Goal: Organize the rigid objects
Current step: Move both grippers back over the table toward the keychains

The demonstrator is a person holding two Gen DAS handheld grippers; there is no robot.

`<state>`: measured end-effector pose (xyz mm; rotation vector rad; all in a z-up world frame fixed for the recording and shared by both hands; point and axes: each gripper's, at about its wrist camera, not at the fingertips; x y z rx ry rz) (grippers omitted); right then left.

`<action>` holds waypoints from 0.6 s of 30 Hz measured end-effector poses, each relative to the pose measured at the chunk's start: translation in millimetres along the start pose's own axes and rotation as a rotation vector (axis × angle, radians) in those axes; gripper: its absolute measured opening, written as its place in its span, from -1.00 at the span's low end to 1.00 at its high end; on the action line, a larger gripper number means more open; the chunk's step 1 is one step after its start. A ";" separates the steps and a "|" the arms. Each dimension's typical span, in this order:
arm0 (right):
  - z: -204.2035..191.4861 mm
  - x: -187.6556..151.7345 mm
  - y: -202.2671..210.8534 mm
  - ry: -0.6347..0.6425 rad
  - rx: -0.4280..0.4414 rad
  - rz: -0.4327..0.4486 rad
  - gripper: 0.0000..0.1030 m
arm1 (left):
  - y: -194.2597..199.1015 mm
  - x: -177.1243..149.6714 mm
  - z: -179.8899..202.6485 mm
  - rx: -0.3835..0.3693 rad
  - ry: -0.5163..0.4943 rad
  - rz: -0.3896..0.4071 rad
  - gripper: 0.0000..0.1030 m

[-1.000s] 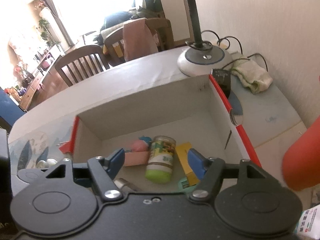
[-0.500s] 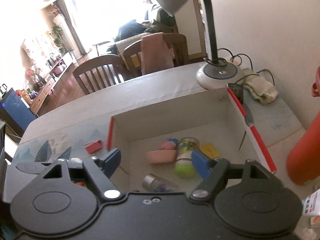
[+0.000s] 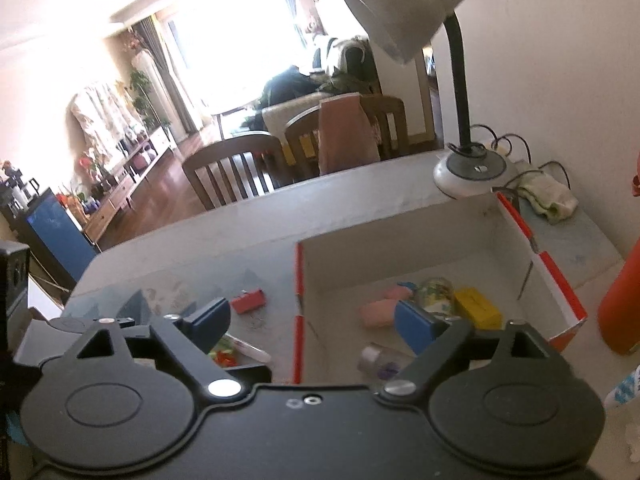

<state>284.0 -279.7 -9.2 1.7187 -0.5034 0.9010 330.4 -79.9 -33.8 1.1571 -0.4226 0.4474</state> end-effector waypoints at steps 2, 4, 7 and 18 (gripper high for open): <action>-9.4 -1.7 0.4 0.012 0.004 0.015 0.82 | 8.9 -0.8 -14.3 -0.007 0.009 0.008 0.55; -19.5 -4.0 -0.5 0.023 0.013 0.022 0.88 | 17.5 -1.7 -28.2 -0.010 0.020 0.022 0.56; -34.1 -7.4 -3.9 0.048 0.031 0.028 0.91 | 29.1 -2.4 -47.3 -0.006 0.035 0.048 0.63; -91.7 -22.5 -27.9 0.117 0.097 0.002 0.97 | 53.0 -10.3 -121.0 0.033 0.069 0.093 0.73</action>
Point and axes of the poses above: each gripper's, at about its wrist camera, not at the fingertips, and y roughly against the way its jaws point, z to its right, x to its top, and after that the axes turned 12 degrees about y, right-handed
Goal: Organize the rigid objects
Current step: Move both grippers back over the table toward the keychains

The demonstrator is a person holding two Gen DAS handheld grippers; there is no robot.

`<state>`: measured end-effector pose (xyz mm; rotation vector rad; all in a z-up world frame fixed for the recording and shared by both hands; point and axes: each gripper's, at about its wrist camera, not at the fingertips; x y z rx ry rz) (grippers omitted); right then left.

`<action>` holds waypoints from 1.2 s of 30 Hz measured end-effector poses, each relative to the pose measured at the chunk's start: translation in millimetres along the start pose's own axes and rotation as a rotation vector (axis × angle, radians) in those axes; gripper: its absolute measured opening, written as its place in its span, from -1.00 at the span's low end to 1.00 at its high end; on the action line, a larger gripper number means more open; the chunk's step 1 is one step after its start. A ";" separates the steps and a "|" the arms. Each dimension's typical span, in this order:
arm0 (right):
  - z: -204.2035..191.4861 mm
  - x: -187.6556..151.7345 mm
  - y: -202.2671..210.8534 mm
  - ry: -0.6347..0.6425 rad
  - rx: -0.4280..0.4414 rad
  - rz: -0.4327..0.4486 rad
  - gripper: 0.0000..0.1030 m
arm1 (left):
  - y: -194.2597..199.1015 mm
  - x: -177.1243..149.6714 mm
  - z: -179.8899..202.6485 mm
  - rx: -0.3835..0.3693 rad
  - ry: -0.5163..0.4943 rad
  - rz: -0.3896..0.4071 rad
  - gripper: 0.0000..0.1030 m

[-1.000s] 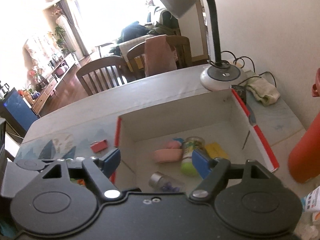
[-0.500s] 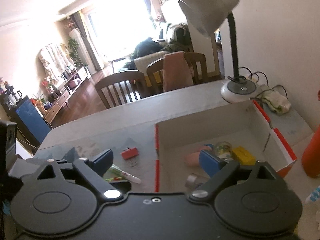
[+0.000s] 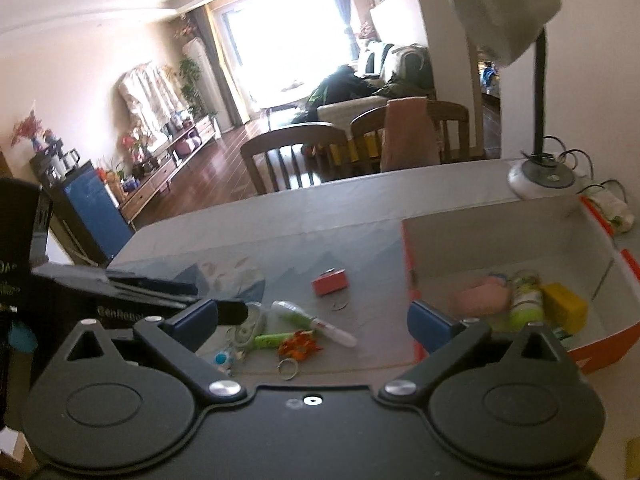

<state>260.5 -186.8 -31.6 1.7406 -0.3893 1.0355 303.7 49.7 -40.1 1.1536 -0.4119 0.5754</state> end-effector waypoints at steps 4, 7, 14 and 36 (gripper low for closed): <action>-13.6 -4.1 -14.7 -0.009 0.007 -0.029 0.97 | 3.9 -4.4 -21.6 -0.004 0.002 0.021 0.98; -20.2 -7.1 -23.6 -0.016 -0.009 -0.048 0.96 | 3.7 -10.0 -36.0 -0.005 0.009 0.031 0.99; -31.4 -14.8 -47.2 -0.012 -0.026 -0.105 0.96 | -9.4 -33.6 -73.3 0.077 0.022 0.050 0.99; -45.6 -37.4 -165.5 0.123 -0.030 -0.295 0.61 | -68.3 -75.6 -108.7 0.209 0.104 0.018 0.99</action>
Point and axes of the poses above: each gripper's, at about its wrist camera, not at the fingertips, and y roughly against the way its jaws point, z to its right, x to its top, and after that the axes turned 12 degrees about y, right-handed
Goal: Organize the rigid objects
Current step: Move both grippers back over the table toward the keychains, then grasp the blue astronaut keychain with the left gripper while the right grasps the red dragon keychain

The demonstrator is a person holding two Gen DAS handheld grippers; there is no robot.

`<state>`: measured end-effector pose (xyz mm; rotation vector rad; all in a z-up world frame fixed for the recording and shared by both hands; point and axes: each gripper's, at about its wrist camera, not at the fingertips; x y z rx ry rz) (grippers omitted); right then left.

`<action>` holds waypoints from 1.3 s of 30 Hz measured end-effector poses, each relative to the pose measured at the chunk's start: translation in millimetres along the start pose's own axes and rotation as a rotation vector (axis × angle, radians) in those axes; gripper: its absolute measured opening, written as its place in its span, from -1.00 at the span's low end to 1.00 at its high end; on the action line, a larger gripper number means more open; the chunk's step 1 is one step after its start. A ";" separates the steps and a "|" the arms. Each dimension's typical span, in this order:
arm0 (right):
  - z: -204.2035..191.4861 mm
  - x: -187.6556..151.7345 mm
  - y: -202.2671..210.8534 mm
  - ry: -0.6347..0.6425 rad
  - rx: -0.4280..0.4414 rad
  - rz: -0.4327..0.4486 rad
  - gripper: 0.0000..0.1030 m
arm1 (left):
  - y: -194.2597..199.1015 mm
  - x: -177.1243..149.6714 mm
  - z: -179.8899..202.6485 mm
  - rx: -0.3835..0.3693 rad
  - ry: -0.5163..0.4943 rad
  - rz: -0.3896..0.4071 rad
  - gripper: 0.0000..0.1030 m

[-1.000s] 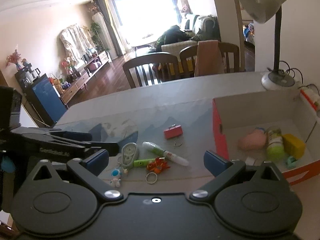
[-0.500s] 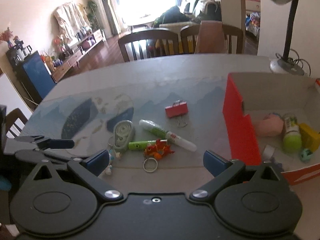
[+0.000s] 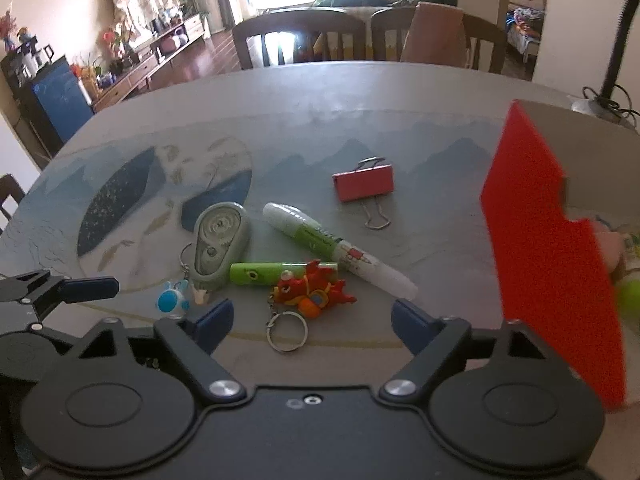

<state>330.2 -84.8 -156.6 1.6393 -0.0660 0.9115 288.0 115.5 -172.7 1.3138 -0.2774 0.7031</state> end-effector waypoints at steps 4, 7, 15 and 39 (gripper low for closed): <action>-2.4 4.6 -11.5 0.019 0.001 -0.014 0.56 | -8.8 -2.0 0.0 0.018 0.003 -0.011 0.98; -2.6 6.9 -19.1 0.024 0.000 -0.023 0.51 | -12.5 -2.9 0.3 0.033 0.003 -0.003 0.98; -4.0 9.4 -32.9 0.026 0.009 -0.044 0.43 | -17.9 -1.4 4.6 0.032 0.000 -0.024 0.89; -11.5 5.2 -12.6 0.037 -0.019 -0.018 -0.43 | -13.0 4.7 0.5 0.031 -0.016 -0.021 -0.47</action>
Point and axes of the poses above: each gripper's, at about its wrist camera, not at the fingertips, and y roughly against the way its jaws point, z to its right, x to its top, and after that the axes turned 12 degrees about y, right-handed
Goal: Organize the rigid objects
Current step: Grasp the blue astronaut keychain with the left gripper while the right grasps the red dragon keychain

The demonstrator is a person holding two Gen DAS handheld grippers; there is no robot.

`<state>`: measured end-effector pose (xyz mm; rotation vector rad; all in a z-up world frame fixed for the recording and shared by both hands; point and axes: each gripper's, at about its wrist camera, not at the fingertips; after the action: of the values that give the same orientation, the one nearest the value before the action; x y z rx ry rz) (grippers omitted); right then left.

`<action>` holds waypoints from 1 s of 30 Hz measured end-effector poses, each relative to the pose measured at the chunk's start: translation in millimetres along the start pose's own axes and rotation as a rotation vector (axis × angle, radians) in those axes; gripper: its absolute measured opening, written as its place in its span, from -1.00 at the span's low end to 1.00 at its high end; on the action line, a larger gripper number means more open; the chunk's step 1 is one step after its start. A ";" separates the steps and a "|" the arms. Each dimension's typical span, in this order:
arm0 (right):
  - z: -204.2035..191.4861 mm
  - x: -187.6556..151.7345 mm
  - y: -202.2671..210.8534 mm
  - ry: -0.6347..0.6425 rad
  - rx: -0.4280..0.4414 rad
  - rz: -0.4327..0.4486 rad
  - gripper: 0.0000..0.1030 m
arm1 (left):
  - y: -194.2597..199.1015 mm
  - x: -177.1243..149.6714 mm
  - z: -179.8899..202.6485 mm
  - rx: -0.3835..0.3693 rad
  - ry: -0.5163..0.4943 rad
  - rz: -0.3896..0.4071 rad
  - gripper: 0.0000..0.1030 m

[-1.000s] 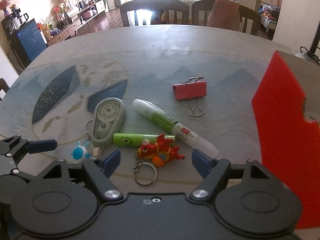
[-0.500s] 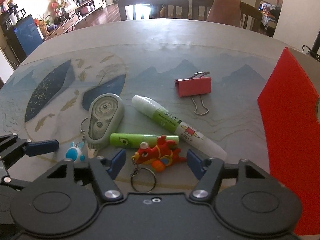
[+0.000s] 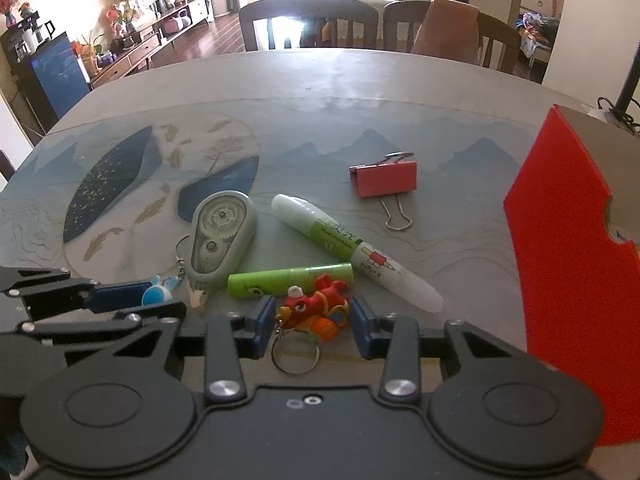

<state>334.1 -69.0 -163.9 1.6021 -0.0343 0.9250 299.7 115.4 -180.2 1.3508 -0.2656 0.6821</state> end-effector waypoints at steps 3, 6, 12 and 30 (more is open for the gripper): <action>-1.4 -1.7 7.1 0.007 0.006 0.012 -0.68 | 2.6 0.5 -3.7 -0.005 0.016 -0.008 -0.47; -3.4 -6.0 9.7 0.027 0.004 0.006 -0.69 | 6.2 0.1 -6.9 -0.008 0.027 -0.010 -0.47; 1.0 -13.6 13.6 0.014 0.010 0.016 -0.41 | 8.7 -2.7 -11.3 -0.004 0.046 -0.016 -0.47; -4.2 -14.6 -16.1 0.097 0.024 -0.022 0.24 | 5.6 -4.0 -8.6 0.006 0.037 -0.018 -0.47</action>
<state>330.0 -67.8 -185.6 1.5746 0.0620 0.9882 291.5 122.7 -179.8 1.3432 -0.2224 0.6925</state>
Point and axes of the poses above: each gripper's, at about its wrist camera, not at the fingertips, and y roughly against the way its jaws point, z to its right, x to its top, and after that the axes turned 12 degrees about y, right-handed
